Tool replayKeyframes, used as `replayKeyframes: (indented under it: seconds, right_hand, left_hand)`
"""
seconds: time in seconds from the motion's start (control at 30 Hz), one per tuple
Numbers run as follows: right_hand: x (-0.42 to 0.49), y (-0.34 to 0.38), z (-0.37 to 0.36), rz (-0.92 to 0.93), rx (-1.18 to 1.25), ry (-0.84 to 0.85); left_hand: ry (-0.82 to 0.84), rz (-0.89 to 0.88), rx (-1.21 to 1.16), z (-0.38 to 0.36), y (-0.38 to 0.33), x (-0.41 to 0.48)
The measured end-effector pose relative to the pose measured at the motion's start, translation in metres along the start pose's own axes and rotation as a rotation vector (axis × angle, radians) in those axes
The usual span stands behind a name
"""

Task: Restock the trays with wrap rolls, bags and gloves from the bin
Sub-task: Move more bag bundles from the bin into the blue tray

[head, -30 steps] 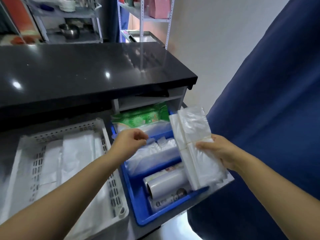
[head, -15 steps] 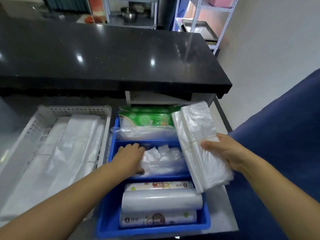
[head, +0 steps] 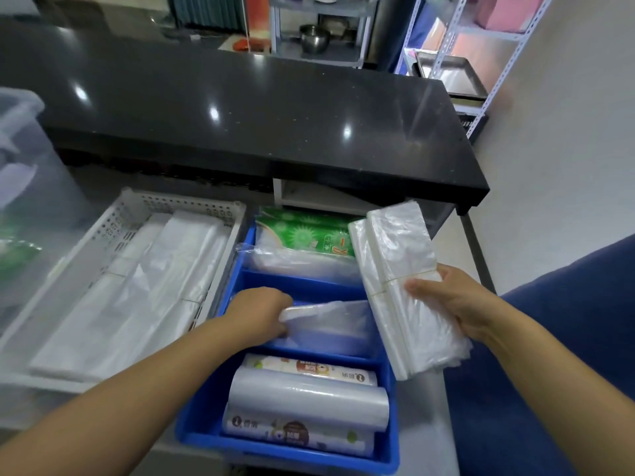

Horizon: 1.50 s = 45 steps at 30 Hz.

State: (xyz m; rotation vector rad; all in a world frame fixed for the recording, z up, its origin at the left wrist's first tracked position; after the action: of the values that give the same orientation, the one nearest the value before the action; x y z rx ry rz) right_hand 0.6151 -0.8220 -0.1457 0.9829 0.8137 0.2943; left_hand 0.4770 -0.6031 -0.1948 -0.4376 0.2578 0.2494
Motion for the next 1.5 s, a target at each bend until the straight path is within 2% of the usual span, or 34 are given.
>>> replayKeyframes:
  seconds: [0.07,0.17,0.23,0.33,0.47,0.57,0.67,0.77,0.87,0.97,1.03,1.1,1.27,1.4,1.43,1.5]
  right_hand:
    - [-0.001,0.009,0.004,0.023,-0.070,-0.010]
    - [-0.004,0.030,0.008,0.073,-0.192,-0.013]
    - [-0.006,0.048,0.002,0.115,-0.253,0.019]
    - [-0.005,0.075,-0.026,0.179,-0.402,0.090]
    - [0.009,0.092,-0.084,0.254,-0.772,0.131]
    - [0.027,0.087,-0.132,0.313,-1.017,0.199]
    - [0.042,0.068,-0.163,0.275,-1.163,0.299]
    - [0.049,0.047,-0.182,0.191,-1.188,0.445]
    - [0.053,0.040,-0.187,0.142,-1.173,0.481]
    - [0.056,0.041,-0.184,0.164,-1.314,0.368]
    - [0.056,0.049,-0.179,0.258,-1.498,0.175]
    - [0.053,0.055,-0.176,0.347,-1.562,0.015]
    - [0.052,0.050,-0.168,0.390,-1.466,-0.086]
    - [0.042,0.059,-0.169,0.482,-1.531,-0.195]
    - [0.037,0.066,-0.161,0.496,-1.496,-0.254]
    - [0.014,0.091,-0.133,0.605,-1.256,-0.457]
  left_hand:
    - [-0.048,-0.002,-0.025,0.016,-0.002,-0.009]
    - [-0.288,0.004,-0.044,0.075,0.000,-0.031]
    - [-0.441,0.056,-0.049,0.119,0.013,-0.051]
    - [-0.583,0.175,0.048,0.170,0.044,-0.079]
    - [-0.729,0.265,-0.015,0.204,0.086,-0.110]
    - [-0.772,0.297,-0.142,0.209,0.109,-0.121]
    - [-0.767,0.292,-0.207,0.204,0.121,-0.126]
    - [-0.745,0.294,-0.241,0.195,0.129,-0.128]
    - [-0.716,0.295,-0.266,0.187,0.135,-0.126]
    - [-0.699,0.300,-0.276,0.182,0.138,-0.123]
    - [-0.688,0.302,-0.286,0.180,0.140,-0.120]
    - [-0.688,0.303,-0.294,0.180,0.141,-0.117]
    - [-0.676,0.261,-0.284,0.180,0.128,-0.104]
    - [-0.608,0.198,-0.326,0.169,0.112,-0.087]
    - [-0.577,0.183,-0.337,0.165,0.107,-0.082]
    - [-0.506,0.139,-0.348,0.155,0.095,-0.072]
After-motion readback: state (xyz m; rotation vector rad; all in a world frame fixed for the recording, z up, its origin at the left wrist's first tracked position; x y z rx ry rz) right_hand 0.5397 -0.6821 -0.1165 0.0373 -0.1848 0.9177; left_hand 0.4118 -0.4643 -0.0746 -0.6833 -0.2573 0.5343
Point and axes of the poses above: each hand's wrist, its own x-axis towards the middle knuckle, its own z-axis out of the back of the hand, y = z × x, the point moved 9 cm from there along x, towards the middle knuckle, and after that the axes turned 10 degrees about -x, right-handed, at the moved point
